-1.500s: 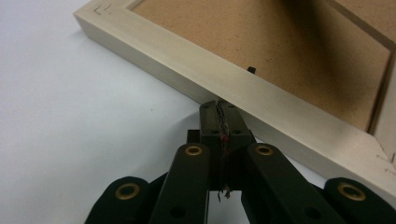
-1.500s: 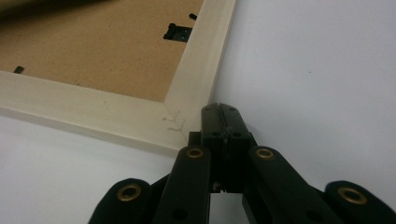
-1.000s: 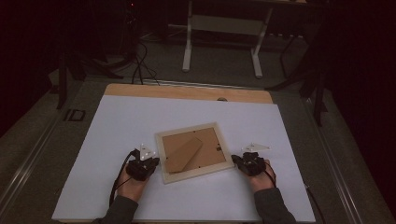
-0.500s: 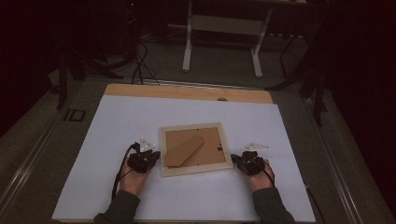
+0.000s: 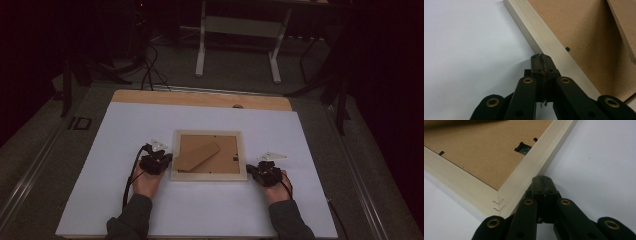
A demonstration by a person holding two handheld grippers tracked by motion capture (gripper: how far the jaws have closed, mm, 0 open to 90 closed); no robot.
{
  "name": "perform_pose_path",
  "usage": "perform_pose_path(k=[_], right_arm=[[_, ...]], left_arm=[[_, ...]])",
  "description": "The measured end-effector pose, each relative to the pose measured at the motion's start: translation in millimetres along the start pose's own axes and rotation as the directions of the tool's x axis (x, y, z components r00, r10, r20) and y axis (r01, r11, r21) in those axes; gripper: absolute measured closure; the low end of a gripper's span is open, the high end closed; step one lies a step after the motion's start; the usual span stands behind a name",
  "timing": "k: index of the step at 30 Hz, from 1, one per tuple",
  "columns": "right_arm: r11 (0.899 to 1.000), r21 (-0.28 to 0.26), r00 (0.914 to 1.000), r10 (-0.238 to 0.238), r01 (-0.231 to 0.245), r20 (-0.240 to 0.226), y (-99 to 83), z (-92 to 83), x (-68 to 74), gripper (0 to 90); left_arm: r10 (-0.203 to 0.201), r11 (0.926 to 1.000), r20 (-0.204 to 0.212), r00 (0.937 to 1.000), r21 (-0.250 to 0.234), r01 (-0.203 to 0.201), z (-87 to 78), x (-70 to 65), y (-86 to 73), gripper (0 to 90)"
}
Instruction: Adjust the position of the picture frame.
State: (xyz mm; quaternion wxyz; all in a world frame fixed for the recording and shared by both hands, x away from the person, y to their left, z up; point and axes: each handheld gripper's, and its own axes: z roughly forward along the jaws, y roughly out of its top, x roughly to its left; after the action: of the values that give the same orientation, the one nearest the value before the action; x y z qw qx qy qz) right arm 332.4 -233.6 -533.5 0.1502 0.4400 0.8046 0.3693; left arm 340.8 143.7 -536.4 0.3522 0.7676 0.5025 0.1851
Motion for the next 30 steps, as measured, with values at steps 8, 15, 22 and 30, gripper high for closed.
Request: perform_pose_path(k=[8, 15, 22, 30], right_arm=[[1.000, 0.000, 1.0000, 0.004, -0.004, 0.001, 3.0, 3.4, -1.4, 90.0], [1.000, 0.003, 0.9998, 0.013, -0.013, 0.013, 7.1, 6.8, -2.1, 90.0], [0.999, 0.007, 0.9995, 0.032, -0.032, 0.002, 10.3, 9.9, -4.6, 90.0], [1.000, 0.006, 0.9999, 0.016, -0.016, 0.005, 12.5, 12.0, -5.0, 90.0]], left_arm=[[-0.018, 0.9998, -0.012, 0.9998, -0.005, 0.018, 2.2, 0.6, 1.5, 90.0], [-0.029, 0.9996, -0.025, 0.9993, -0.004, 0.029, 2.0, -1.2, 1.8, 90.0], [-0.028, 0.9996, -0.035, 0.9990, -0.009, 0.028, -4.3, -5.4, -3.3, 90.0], [-0.005, 1.0000, -0.009, 0.9999, -0.005, 0.005, -6.8, -2.1, -7.8, 90.0]])
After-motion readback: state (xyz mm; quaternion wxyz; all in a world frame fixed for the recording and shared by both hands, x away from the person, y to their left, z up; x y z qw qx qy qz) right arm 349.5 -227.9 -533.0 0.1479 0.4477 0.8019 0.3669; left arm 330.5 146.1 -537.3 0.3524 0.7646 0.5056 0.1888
